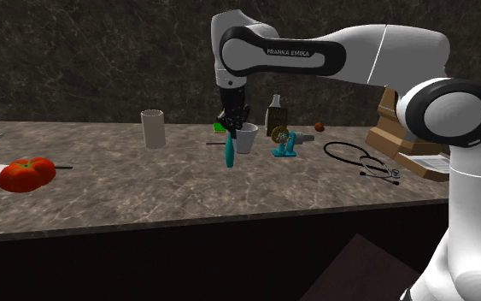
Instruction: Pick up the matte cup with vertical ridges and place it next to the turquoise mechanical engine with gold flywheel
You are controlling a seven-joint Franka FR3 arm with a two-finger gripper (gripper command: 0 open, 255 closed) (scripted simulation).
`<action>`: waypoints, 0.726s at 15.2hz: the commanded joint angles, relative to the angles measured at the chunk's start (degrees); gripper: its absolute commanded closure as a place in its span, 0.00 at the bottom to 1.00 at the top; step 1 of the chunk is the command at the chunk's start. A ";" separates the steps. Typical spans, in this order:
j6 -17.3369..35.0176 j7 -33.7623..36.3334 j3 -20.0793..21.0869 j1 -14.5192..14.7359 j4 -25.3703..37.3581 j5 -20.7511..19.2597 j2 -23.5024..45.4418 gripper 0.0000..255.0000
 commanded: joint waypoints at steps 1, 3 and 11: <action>-1.95 -0.22 0.01 0.32 2.53 -0.15 0.58 1.00; -3.50 -0.44 -0.01 0.57 4.64 -0.30 1.13 1.00; 2.87 -9.61 -2.90 -7.77 -9.41 2.00 -8.55 1.00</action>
